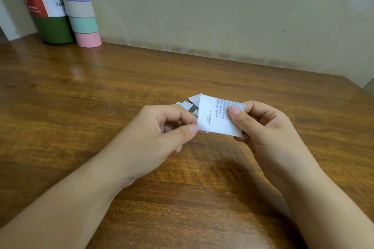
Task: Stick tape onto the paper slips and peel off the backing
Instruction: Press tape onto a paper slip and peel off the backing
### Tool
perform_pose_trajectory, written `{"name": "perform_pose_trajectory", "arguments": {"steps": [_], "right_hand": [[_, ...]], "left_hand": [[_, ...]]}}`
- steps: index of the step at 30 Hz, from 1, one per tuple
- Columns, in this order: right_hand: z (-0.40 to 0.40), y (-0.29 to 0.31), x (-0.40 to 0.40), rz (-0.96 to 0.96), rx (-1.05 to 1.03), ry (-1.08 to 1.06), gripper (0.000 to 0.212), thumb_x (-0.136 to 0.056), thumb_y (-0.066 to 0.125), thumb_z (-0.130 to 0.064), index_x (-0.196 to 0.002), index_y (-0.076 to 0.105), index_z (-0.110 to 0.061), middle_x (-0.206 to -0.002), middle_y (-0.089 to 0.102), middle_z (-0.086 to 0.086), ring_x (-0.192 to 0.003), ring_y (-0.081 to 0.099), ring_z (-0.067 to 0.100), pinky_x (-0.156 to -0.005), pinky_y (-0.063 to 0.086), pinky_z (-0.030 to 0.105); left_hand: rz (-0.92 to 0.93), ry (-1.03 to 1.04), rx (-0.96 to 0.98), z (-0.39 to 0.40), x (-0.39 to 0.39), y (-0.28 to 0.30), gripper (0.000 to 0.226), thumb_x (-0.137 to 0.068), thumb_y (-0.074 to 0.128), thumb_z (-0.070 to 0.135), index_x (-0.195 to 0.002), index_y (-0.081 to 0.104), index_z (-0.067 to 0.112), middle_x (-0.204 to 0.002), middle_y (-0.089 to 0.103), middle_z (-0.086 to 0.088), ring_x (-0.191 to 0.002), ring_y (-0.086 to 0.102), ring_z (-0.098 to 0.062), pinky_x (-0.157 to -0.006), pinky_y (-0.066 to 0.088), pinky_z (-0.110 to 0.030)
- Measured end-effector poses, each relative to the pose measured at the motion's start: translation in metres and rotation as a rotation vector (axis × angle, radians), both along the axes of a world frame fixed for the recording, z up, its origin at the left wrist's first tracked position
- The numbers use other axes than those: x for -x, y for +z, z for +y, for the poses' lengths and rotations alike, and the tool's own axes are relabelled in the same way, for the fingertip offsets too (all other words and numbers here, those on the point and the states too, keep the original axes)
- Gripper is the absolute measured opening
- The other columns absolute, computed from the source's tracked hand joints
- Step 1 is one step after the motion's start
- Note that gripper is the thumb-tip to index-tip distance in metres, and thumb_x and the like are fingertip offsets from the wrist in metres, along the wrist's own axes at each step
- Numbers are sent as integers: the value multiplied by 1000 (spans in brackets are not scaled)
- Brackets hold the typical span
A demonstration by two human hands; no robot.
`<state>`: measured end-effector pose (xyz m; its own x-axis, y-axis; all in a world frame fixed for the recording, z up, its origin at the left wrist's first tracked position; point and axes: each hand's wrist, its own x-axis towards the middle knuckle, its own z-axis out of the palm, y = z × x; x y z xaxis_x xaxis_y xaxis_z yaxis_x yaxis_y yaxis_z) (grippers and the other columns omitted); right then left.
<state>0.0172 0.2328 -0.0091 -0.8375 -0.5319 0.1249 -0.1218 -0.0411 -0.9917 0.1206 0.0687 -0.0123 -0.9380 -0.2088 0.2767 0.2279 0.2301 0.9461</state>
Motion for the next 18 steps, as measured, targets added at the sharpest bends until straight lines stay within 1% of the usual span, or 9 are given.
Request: {"name": "perform_pose_trajectory", "arguments": {"steps": [1, 3, 5, 8, 10, 15, 18], "right_hand": [[0, 0, 0, -2, 3, 0, 24, -72, 68, -36, -75, 66, -13, -73, 54, 14, -68, 42, 21, -64, 31, 29], [0, 0, 1, -4, 11, 1, 24, -72, 69, -35, -75, 66, -11, -71, 54, 13, -66, 41, 21, -64, 30, 29], [1, 0, 1, -4, 17, 5, 24, -75, 74, -33, -76, 66, -11, -70, 52, 12, -62, 41, 17, -64, 30, 29], [1, -1, 2, -7, 22, 8, 25, -74, 70, -34, -76, 66, -10, -72, 53, 14, -64, 41, 19, -64, 30, 30], [1, 0, 1, -6, 28, 8, 27, -73, 71, -36, -76, 66, -10, -72, 53, 15, -64, 41, 19, -64, 31, 29], [2, 0, 1, 2, 41, -1, 32, -72, 68, -33, -79, 64, -2, -72, 53, 15, -64, 40, 20, -63, 30, 28], [2, 0, 1, 8, 45, -3, 35, -73, 68, -32, -80, 63, 2, -74, 55, 16, -67, 41, 23, -63, 30, 29]], "left_hand": [[0, -7, -12, 1, 0, 1, 12, -75, 60, 19, -67, 70, 20, -62, 53, -3, -49, 45, -7, -46, 33, -10], [-5, -7, -21, 1, 0, 2, 14, -75, 60, 20, -67, 71, 23, -62, 52, -5, -50, 45, -6, -46, 33, -9], [-4, -5, -29, 2, -1, 3, 16, -75, 59, 20, -66, 71, 24, -62, 52, -7, -49, 44, -6, -47, 33, -9], [-6, 0, -29, 2, -1, 4, 17, -75, 58, 21, -66, 72, 25, -61, 51, -10, -49, 44, -6, -47, 32, -9], [-3, 4, -34, 2, -1, 5, 17, -75, 58, 20, -65, 71, 25, -60, 50, -9, -49, 43, -6, -46, 32, -10], [3, 15, -61, 3, -1, 5, 15, -74, 58, 18, -65, 70, 20, -58, 50, -8, -47, 43, -6, -46, 33, -9], [4, 23, -62, 4, -1, 6, 13, -74, 59, 19, -65, 68, 16, -55, 50, -2, -46, 42, -6, -46, 33, -9]]}}
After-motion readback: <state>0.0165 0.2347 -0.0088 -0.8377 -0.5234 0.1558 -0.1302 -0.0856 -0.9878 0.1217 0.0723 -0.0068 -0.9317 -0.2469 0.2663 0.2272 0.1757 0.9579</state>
